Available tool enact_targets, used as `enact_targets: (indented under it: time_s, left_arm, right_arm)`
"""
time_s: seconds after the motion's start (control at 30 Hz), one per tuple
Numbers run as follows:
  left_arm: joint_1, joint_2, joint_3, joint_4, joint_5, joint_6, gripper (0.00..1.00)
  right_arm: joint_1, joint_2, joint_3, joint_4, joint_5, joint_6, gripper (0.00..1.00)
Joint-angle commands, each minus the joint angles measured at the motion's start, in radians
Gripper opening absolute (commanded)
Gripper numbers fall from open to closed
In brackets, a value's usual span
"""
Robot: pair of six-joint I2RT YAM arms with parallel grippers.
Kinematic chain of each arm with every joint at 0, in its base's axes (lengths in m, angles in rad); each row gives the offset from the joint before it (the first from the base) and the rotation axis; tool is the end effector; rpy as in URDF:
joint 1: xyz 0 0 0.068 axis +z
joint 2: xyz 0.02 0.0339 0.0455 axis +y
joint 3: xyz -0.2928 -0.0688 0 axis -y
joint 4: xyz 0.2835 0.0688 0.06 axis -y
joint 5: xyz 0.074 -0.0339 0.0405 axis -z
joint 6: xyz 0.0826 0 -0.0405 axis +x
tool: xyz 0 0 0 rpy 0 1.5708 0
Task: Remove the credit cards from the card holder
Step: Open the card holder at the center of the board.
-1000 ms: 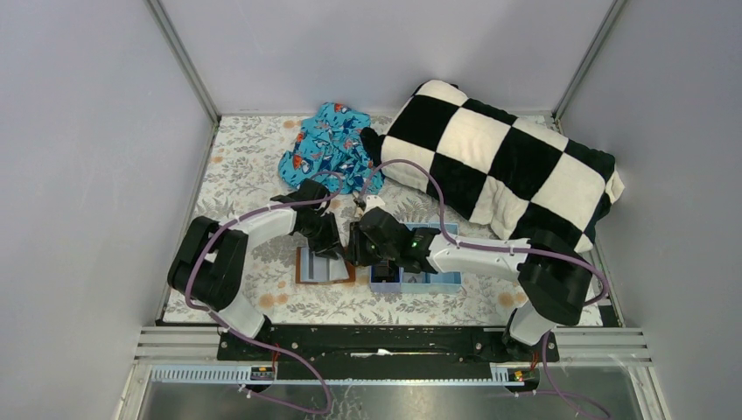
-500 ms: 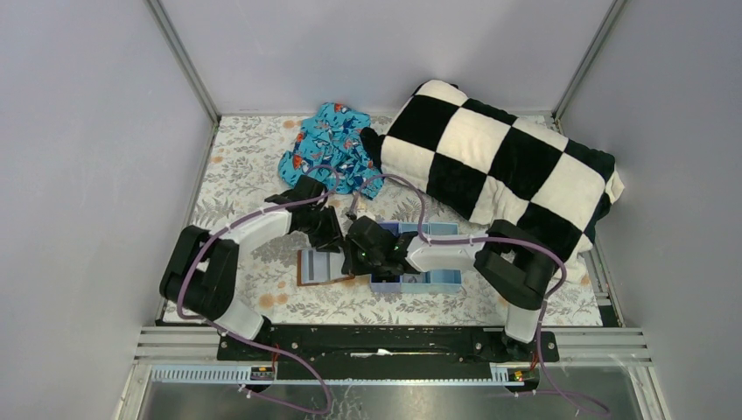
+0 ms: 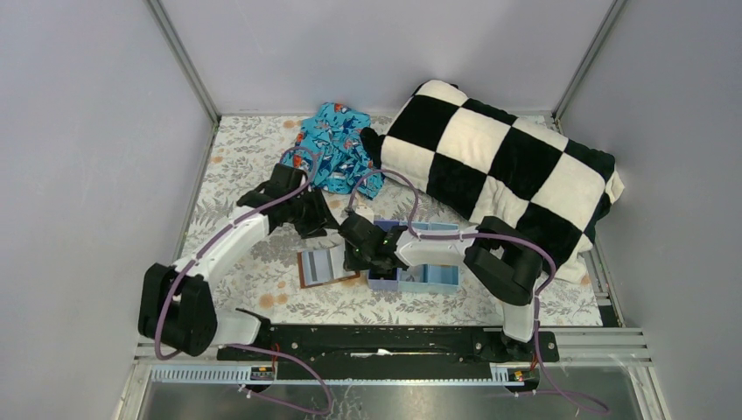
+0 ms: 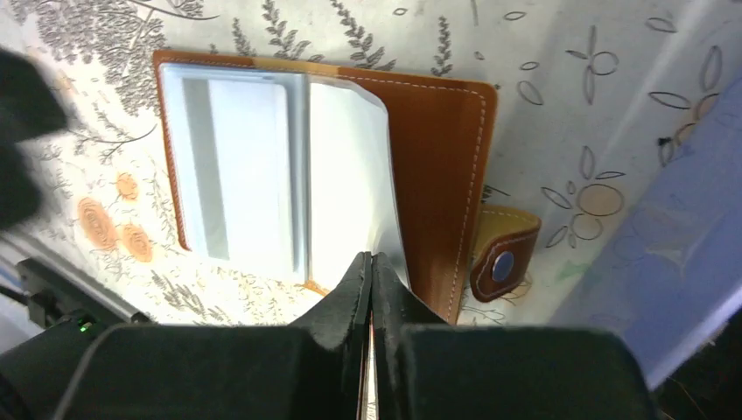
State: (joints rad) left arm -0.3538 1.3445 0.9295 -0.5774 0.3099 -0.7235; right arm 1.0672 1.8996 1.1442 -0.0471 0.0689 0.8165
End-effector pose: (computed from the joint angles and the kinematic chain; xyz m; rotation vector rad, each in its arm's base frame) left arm 0.2928 -0.1350 0.2116 -0.3724 2.6737 -0.7732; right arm 0.2322 0.4096 0.1275 -0.2811 2.5123 0.7750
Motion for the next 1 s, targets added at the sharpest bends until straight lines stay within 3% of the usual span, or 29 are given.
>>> enact_targets:
  time_s: [0.0,0.53,0.97]
  left_arm:
    - [0.042,-0.097,-0.021,-0.067,-0.074,0.009,0.50]
    - [0.042,-0.169,-0.253,-0.047,-0.148,-0.048,0.56]
    - [0.041,-0.118,-0.271,0.003,-0.146,-0.023,0.56]
  right_arm:
    - [0.000,0.042,0.036,-0.131,0.120,-0.034,0.01]
    - [0.037,0.052,0.113,-0.251,0.204,-0.107,0.02]
    - [0.040,0.062,0.098,-0.229,0.180,-0.087,0.02]
